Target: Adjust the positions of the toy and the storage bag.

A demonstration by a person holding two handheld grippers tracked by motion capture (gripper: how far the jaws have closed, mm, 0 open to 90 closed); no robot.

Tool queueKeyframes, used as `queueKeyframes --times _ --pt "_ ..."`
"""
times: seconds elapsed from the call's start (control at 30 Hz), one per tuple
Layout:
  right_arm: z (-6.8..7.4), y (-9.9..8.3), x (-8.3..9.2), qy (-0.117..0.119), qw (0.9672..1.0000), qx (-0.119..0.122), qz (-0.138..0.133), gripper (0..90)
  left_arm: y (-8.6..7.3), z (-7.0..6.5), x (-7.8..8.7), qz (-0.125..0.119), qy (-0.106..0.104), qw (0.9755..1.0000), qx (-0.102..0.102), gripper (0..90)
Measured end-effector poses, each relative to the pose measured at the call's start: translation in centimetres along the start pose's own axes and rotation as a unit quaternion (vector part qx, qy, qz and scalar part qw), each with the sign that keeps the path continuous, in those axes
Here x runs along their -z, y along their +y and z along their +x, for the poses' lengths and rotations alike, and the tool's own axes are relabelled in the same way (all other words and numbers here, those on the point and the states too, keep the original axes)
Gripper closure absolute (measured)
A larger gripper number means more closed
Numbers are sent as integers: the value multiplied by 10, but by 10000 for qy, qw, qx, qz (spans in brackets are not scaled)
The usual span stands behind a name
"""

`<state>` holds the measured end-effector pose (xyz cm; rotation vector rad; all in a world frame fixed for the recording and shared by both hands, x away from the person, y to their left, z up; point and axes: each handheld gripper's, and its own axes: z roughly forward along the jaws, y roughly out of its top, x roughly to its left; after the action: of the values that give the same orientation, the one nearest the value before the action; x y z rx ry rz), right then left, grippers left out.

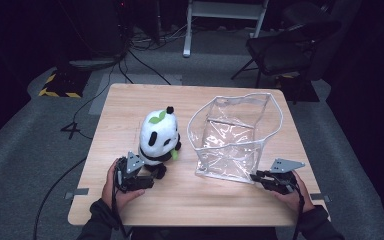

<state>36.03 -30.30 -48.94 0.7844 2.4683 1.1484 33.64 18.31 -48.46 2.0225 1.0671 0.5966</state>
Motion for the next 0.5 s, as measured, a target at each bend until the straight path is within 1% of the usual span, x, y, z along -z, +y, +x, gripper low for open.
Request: queueKeyframes --times 0.03,0.07,0.1,0.13,0.17,0.23,0.27,0.3,0.33,0.37,0.4,0.43,0.47,0.5 --pt "-3 -2 5 -50 9999 -96 -3 565 0 0 1 -29 -8 10000 8 161" --pt "-3 -2 5 -50 9999 -96 -3 565 0 0 1 -29 -8 10000 8 161" --pt "-5 -5 7 -105 9999 -113 52 462 2 0 2 -68 2 10000 31 160" --pt "-5 -5 7 -105 9999 -113 52 462 2 0 2 -68 2 10000 31 159" --pt "-8 -8 8 -132 9998 -127 101 426 2 0 2 -103 -14 9999 44 159" --pt "-12 -13 8 -91 9996 -197 187 354 4 1 3 -170 -14 9998 75 159" --pt "-15 -15 8 -112 9994 -198 261 330 5 2 4 -194 -38 9998 62 159" --pt "-18 -20 8 -129 9987 -221 438 343 7 2 4 -234 -34 9997 50 159" --pt "-18 -20 8 -129 9987 -221 438 343 8 2 5 -261 -33 9996 51 159" --pt "-23 -25 8 -174 9985 -268 455 310 10 3 6 -319 -29 9995 82 157" --pt "-23 -25 8 -174 9985 -268 455 310 11 3 8 -371 -70 9992 105 157" --pt "-28 -28 11 -258 9980 -362 439 302 13 3 9 -415 -83 9991 74 157" --pt "-28 -28 11 -258 9980 -362 439 302 14 4 11 -458 -110 9989 65 157" --pt "-32 -31 13 -385 9974 -458 400 288 17 5 14 -568 -102 9983 91 157"
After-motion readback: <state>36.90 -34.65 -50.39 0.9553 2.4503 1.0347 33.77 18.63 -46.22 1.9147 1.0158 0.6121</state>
